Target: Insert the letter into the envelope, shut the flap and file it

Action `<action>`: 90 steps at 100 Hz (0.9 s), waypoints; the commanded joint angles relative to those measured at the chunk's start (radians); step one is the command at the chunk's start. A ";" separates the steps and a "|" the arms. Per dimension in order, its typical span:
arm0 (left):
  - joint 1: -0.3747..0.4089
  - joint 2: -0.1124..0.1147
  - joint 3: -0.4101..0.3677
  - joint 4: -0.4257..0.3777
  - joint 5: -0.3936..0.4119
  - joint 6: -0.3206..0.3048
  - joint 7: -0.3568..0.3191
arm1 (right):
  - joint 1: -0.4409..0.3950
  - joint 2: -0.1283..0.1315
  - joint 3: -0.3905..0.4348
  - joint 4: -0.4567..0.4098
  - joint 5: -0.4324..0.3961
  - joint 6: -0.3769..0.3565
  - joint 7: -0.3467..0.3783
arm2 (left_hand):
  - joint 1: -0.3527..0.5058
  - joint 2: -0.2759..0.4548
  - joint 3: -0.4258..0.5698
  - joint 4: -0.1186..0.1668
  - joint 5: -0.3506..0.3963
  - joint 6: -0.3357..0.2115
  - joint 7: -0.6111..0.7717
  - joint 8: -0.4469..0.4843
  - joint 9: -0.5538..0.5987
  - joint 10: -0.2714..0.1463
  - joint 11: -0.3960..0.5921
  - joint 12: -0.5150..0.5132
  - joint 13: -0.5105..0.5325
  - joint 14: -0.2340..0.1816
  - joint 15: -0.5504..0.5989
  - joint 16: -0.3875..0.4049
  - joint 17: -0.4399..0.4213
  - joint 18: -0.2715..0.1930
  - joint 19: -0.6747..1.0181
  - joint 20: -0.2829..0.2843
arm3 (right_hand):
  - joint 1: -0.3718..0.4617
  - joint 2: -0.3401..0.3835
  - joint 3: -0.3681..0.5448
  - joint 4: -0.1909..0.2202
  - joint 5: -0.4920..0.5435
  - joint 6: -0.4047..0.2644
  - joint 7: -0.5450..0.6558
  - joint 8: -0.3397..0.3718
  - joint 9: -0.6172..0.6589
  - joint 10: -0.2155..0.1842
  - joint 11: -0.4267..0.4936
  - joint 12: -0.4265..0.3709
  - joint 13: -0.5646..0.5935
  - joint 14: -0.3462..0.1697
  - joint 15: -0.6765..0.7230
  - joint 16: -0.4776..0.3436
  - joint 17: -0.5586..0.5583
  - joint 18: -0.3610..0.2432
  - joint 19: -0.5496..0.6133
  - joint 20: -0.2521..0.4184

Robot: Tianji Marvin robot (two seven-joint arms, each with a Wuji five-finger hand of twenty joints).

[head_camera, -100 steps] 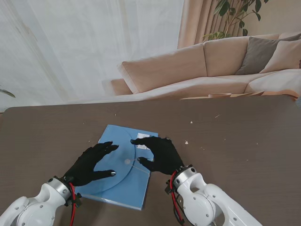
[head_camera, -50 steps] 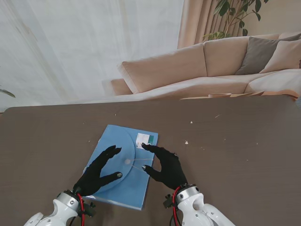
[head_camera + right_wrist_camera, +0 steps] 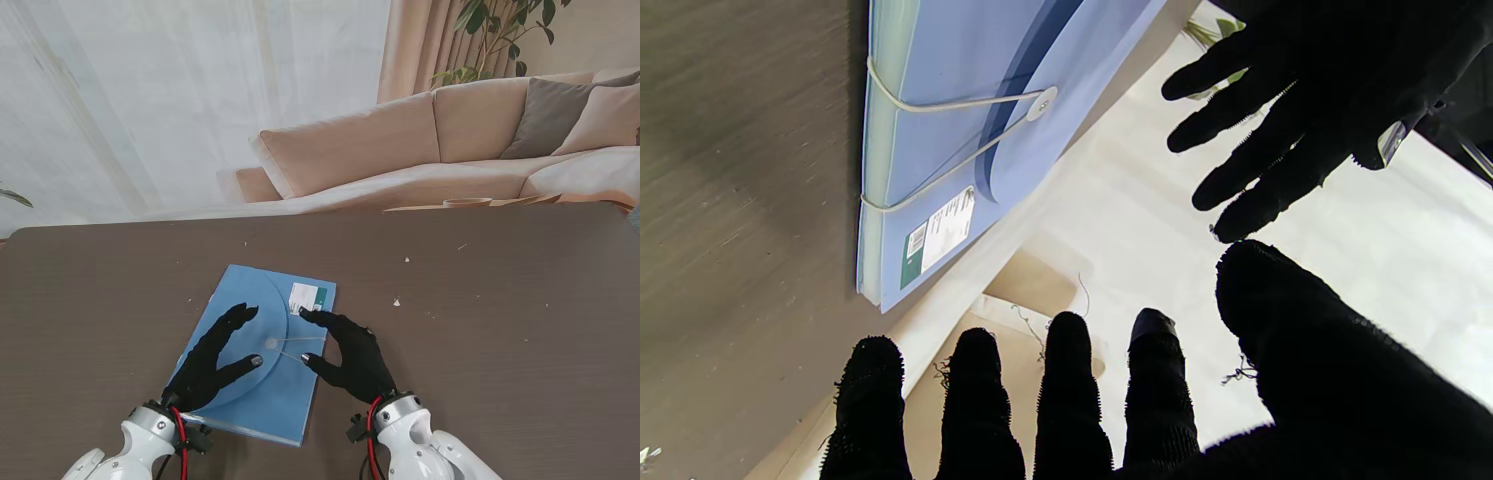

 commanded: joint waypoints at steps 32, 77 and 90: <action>0.025 -0.012 -0.014 -0.023 -0.022 -0.014 -0.003 | -0.006 0.003 -0.010 0.003 -0.005 -0.020 0.019 | 0.010 0.050 -0.012 0.013 -0.031 -0.005 0.025 -0.009 -0.019 -0.012 -0.015 -0.011 -0.018 -0.043 -0.021 -0.031 0.005 -0.046 -0.027 -0.052 | 0.016 0.018 -0.036 0.015 -0.035 -0.043 -0.013 -0.033 -0.032 -0.051 -0.044 -0.026 -0.048 -0.061 -0.039 -0.053 -0.030 -0.060 -0.070 -0.046; 0.037 -0.006 -0.017 -0.033 -0.021 0.002 -0.030 | -0.007 0.001 -0.021 -0.006 -0.013 -0.006 0.010 | 0.015 0.047 -0.013 0.014 -0.033 -0.003 0.032 -0.010 -0.020 -0.012 -0.017 -0.012 -0.018 -0.049 -0.023 -0.040 0.006 -0.047 -0.029 -0.075 | 0.017 0.020 -0.043 0.018 -0.025 -0.043 -0.006 -0.034 -0.030 -0.046 -0.044 -0.026 -0.048 -0.061 -0.037 -0.055 -0.030 -0.054 -0.062 -0.043; 0.043 -0.004 -0.018 -0.037 -0.021 0.002 -0.036 | -0.008 0.001 -0.023 -0.006 -0.019 -0.006 0.004 | 0.015 0.047 -0.014 0.014 -0.033 -0.003 0.032 -0.011 -0.020 -0.012 -0.019 -0.015 -0.018 -0.049 -0.025 -0.044 0.006 -0.047 -0.031 -0.081 | 0.016 0.020 -0.044 0.018 -0.024 -0.042 -0.005 -0.034 -0.030 -0.045 -0.043 -0.025 -0.046 -0.060 -0.036 -0.055 -0.029 -0.053 -0.060 -0.042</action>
